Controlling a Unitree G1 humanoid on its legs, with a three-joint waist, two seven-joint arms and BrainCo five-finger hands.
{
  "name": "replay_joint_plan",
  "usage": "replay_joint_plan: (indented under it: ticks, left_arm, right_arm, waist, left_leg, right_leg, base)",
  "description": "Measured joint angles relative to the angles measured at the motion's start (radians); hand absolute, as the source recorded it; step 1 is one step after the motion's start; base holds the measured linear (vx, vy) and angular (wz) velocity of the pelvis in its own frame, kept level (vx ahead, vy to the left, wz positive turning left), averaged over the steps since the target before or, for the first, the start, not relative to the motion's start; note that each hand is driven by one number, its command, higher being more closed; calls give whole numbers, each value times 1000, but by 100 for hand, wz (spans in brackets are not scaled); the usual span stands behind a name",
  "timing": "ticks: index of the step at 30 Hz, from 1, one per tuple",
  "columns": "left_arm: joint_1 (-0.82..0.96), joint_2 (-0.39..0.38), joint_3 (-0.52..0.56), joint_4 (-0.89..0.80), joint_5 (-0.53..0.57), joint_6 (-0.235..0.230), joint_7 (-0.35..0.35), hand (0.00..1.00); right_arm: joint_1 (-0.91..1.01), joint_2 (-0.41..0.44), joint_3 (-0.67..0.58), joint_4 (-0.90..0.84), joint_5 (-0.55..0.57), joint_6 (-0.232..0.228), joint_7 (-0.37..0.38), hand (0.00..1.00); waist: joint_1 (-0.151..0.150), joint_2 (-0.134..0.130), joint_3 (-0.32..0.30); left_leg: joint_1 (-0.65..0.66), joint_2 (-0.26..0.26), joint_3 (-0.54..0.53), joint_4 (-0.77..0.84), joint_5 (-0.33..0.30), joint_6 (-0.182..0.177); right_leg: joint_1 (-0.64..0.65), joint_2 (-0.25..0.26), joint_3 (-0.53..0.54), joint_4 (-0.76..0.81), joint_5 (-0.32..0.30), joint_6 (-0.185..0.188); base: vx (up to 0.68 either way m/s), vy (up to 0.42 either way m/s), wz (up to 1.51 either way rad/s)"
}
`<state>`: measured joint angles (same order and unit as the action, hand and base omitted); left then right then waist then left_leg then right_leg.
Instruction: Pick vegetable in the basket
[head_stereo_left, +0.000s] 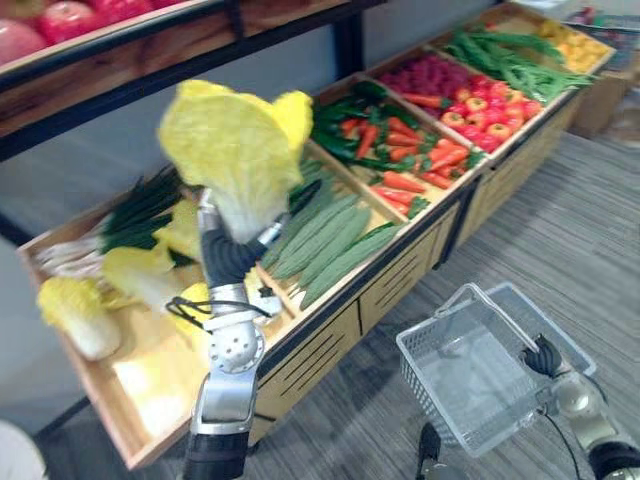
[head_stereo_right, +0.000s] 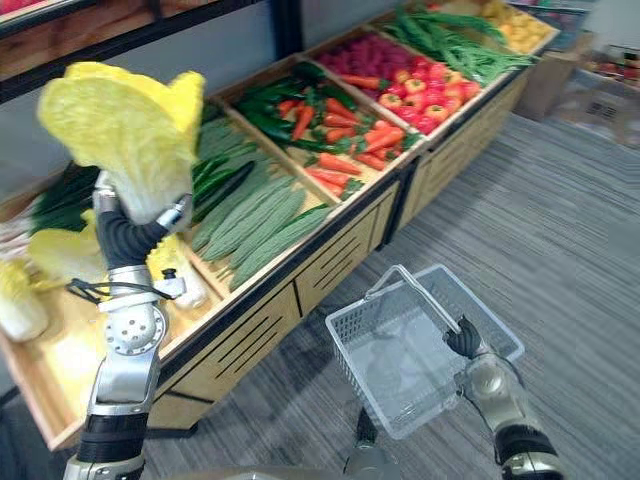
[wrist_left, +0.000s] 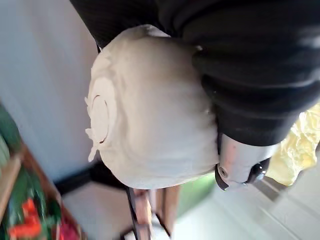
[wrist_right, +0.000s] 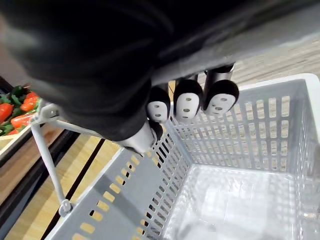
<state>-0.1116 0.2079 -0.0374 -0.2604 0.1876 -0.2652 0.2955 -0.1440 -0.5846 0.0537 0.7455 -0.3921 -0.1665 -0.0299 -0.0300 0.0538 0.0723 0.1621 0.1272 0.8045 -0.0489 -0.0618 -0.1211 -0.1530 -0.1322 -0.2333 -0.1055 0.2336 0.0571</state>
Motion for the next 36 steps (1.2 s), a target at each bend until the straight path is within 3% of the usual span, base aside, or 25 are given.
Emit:
replay_joint_plan:
  ticks: [2,8,14,26,32,36]
  left_arm:
    - [0,60,-61,2,-112,-47,-76,100]
    - [0,195,-223,1,-257,-99,-226,100]
    - [-8,249,-374,1,-330,-127,-344,100]
    - [-54,399,-591,1,-344,-170,-459,100]
    - [-82,447,-672,3,-341,-173,-479,100]
    - [-90,467,-736,47,-330,-199,-493,100]
  right_arm:
    - [-22,-30,40,-28,1,-7,30,100]
    - [-24,-76,89,-264,44,-21,43,100]
    - [-25,-178,193,-433,99,-104,63,100]
    - [-17,-364,353,-540,105,-153,106,100]
    - [-16,-402,370,-591,159,-173,126,100]
    - [-16,-420,390,-640,198,-183,138,100]
  waist:
    - [1,1,0]
    - [4,3,-3]
    - [3,6,-57]
    - [-11,3,-73]
    - [-25,2,-74]
    - [-29,1,-76]
  left_leg:
    - [34,0,59,0,-8,-9]
    - [69,43,196,88,-70,-38]
    - [73,88,287,151,-87,-56]
    - [104,100,398,179,-103,-81]
    - [122,101,427,184,-103,-82]
    - [130,102,445,191,-109,-90]
  right_leg:
    - [0,19,52,0,6,-3]
    - [-6,62,138,0,6,-4]
    - [-34,101,158,1,5,-11]
    - [-54,136,236,4,8,-14]
    - [-51,147,257,11,10,-18]
    - [-53,152,269,15,7,-14]
  base:
    - [-17,-9,-72]
    - [-57,-24,-63]
    - [-45,-25,-33]
    - [-85,34,-22]
    - [-78,37,-12]
    - [-103,39,-10]
